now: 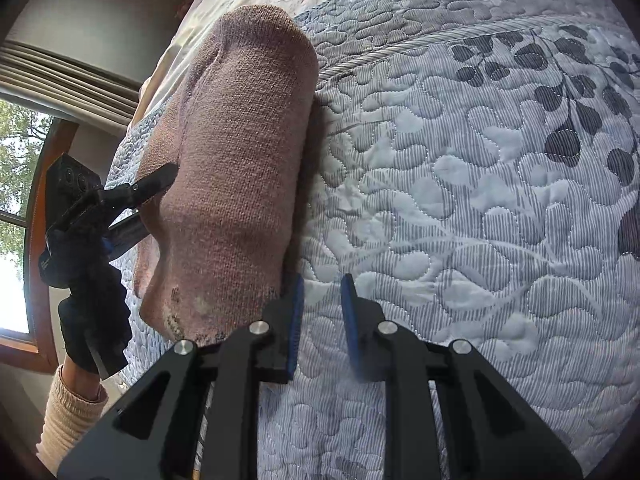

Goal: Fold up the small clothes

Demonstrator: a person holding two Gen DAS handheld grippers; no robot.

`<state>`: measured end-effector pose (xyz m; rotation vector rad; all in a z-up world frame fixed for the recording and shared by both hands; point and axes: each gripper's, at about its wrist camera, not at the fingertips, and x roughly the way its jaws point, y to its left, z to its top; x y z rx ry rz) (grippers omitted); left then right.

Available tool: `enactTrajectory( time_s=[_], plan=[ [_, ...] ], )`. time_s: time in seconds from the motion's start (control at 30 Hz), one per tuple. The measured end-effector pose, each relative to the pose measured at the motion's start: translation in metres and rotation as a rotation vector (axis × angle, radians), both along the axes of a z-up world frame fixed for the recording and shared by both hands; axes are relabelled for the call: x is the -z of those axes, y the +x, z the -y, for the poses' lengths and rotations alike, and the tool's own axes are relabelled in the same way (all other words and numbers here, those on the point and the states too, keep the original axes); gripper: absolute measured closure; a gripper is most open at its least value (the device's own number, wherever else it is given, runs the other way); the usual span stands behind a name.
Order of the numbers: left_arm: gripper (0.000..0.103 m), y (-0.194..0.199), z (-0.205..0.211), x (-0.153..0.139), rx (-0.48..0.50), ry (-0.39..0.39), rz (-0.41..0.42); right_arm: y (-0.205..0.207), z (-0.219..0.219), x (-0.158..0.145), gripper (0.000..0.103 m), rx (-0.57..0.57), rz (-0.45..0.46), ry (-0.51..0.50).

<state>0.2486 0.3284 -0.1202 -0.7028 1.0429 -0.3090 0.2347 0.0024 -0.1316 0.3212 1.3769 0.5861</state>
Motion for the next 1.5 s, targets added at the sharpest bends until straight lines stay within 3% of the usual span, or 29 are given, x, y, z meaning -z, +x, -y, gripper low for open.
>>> enactTrajectory(
  time_s=[0.27, 0.53, 0.67, 0.73, 0.83, 1.0, 1.13, 1.2, 1.37, 1.5],
  plan=[
    [0.078, -0.025, -0.003, -0.064, 0.037, 0.033, 0.172, -0.012, -0.009, -0.015, 0.080, -0.007, 0.024, -0.015],
    [0.078, -0.044, -0.078, -0.095, -0.035, 0.090, 0.198, -0.014, -0.038, -0.036, 0.080, -0.051, 0.065, -0.010],
    [0.078, -0.041, -0.117, -0.077, -0.079, 0.129, 0.143, -0.014, -0.054, -0.035, 0.080, -0.080, 0.069, -0.003],
    [0.078, -0.040, -0.129, -0.059, -0.087, 0.109, 0.107, -0.014, -0.064, -0.034, 0.080, -0.095, 0.067, -0.002],
    [0.078, -0.038, -0.134, -0.033, -0.079, 0.089, 0.070, -0.018, -0.077, -0.034, 0.080, -0.122, 0.066, -0.013],
    [0.076, -0.039, -0.128, -0.012, -0.045, 0.165, 0.064, -0.022, -0.088, -0.030, 0.076, -0.149, 0.064, -0.029],
    [0.070, -0.045, -0.130, -0.016, -0.052, 0.167, 0.041, -0.028, -0.091, -0.029, 0.074, -0.154, 0.054, -0.016],
    [0.070, -0.057, -0.129, -0.026, -0.055, 0.196, 0.038, -0.032, -0.092, -0.031, 0.065, -0.155, 0.050, 0.004],
    [0.053, -0.111, -0.115, -0.041, -0.016, 0.195, 0.014, -0.045, -0.088, -0.037, 0.051, -0.177, 0.073, 0.036],
    [0.049, -0.140, -0.102, -0.032, -0.007, 0.174, -0.035, -0.055, -0.087, -0.035, 0.050, -0.180, 0.069, 0.036]
  ],
)
